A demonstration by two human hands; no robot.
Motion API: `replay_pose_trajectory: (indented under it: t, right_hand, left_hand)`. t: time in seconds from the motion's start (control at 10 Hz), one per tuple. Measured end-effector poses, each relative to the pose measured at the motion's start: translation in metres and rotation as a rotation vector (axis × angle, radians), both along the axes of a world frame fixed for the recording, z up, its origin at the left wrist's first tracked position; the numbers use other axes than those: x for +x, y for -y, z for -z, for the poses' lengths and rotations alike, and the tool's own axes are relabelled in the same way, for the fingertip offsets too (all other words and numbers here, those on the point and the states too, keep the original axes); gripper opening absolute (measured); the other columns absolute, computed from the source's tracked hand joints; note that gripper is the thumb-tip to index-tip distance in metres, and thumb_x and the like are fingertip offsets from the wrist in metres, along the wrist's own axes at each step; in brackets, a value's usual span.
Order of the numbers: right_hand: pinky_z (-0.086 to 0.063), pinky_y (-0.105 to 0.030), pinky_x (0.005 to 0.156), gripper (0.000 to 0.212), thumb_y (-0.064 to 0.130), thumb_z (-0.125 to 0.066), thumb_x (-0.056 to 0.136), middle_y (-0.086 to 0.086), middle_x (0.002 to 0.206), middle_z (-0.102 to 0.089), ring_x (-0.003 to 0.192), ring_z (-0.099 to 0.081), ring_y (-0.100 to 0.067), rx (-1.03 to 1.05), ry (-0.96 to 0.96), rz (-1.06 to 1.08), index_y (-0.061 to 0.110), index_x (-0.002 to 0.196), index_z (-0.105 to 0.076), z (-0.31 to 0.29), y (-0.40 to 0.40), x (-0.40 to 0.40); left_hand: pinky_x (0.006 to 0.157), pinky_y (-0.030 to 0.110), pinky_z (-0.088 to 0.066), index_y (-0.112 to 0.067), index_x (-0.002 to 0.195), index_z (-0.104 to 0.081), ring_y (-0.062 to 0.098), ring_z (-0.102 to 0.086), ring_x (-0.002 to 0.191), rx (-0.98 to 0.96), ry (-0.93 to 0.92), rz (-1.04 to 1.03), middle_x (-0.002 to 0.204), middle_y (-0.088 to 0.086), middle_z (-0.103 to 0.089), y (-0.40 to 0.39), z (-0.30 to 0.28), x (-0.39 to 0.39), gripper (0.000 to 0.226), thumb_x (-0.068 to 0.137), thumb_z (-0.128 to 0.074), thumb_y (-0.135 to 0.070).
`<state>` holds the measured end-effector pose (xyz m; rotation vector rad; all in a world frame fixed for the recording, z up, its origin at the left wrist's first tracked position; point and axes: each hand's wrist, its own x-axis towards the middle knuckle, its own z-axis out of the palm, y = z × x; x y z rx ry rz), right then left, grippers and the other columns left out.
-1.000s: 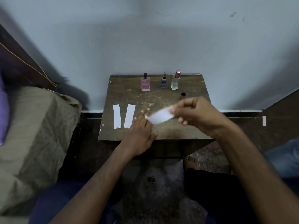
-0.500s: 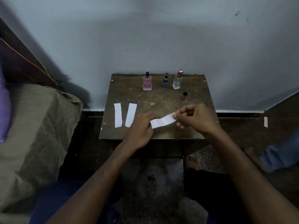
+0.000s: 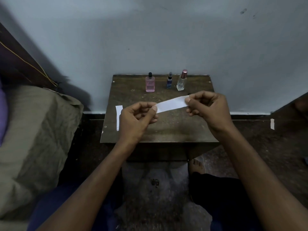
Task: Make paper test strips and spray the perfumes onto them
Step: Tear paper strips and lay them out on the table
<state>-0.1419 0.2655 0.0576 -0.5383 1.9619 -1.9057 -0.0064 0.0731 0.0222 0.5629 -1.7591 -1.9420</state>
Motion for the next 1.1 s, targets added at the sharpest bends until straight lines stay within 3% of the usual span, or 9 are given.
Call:
replay_pose_trajectory:
  t: [0.3, 0.6, 0.7, 0.9, 1.0, 1.1]
  right_hand:
    - [-0.06, -0.027, 0.061, 0.004, 0.004, -0.077, 0.093, -0.011, 0.078, -0.075, 0.067, -0.071, -0.019, -0.053, -0.044, -0.018, 0.003, 0.096, -0.077, -0.009, 0.001, 0.005]
    - [-0.057, -0.03, 0.063, 0.007, 0.015, -0.082, 0.09, -0.012, 0.075, -0.078, 0.067, -0.072, -0.019, 0.29, 0.067, 0.035, 0.008, 0.092, -0.081, 0.013, -0.001, 0.003]
    - [-0.055, -0.028, 0.061, 0.008, 0.012, -0.083, 0.089, -0.012, 0.076, -0.078, 0.065, -0.07, -0.015, 0.305, 0.165, 0.038, 0.005, 0.092, -0.081, 0.016, 0.002, 0.003]
    - [-0.056, -0.025, 0.064, 0.011, 0.011, -0.081, 0.091, -0.013, 0.081, -0.078, 0.069, -0.072, -0.014, 0.253, 0.118, 0.045, 0.004, 0.099, -0.078, 0.001, 0.002, 0.007]
    - [-0.049, -0.013, 0.05, 0.009, 0.004, -0.077, 0.091, -0.007, 0.075, -0.07, 0.055, -0.062, -0.004, -0.189, 0.242, -0.09, 0.001, 0.097, -0.071, -0.043, 0.004, 0.01]
    - [-0.046, -0.01, 0.044, 0.037, 0.003, -0.089, 0.071, 0.002, 0.071, -0.066, 0.053, -0.057, -0.002, -0.568, 0.584, -0.374, 0.006, 0.099, -0.065, -0.061, 0.005, 0.012]
  left_hand:
    - [0.07, 0.022, -0.064, -0.007, 0.103, -0.078, 0.01, -0.076, 0.072, 0.075, -0.063, -0.006, 0.082, 0.002, -0.079, 0.004, -0.007, 0.0, 0.011, 0.095, -0.074, 0.0]
    - [0.073, 0.023, -0.065, -0.003, 0.106, -0.079, 0.015, -0.079, 0.081, 0.099, 0.238, 0.008, 0.089, 0.011, -0.081, 0.009, 0.015, -0.003, 0.016, 0.093, -0.081, -0.011]
    - [0.073, 0.023, -0.065, -0.001, 0.104, -0.079, 0.013, -0.078, 0.077, 0.249, 0.28, 0.001, 0.083, 0.009, -0.081, 0.012, 0.016, -0.003, 0.014, 0.093, -0.08, -0.01]
    - [0.072, 0.023, -0.065, -0.002, 0.106, -0.079, 0.013, -0.078, 0.076, 0.207, 0.285, 0.015, 0.085, 0.009, -0.081, 0.014, 0.019, -0.004, 0.014, 0.096, -0.077, -0.012]
    - [0.072, 0.012, -0.057, -0.011, 0.099, -0.08, 0.005, -0.075, 0.077, -0.247, 0.316, 0.039, 0.086, -0.001, -0.08, 0.013, 0.025, -0.005, 0.006, 0.098, -0.074, -0.013]
    - [0.09, 0.011, -0.046, -0.017, 0.116, -0.078, 0.01, -0.071, 0.102, -0.873, 0.282, 0.12, 0.11, -0.005, -0.078, 0.011, 0.032, -0.002, 0.02, 0.097, -0.07, -0.014]
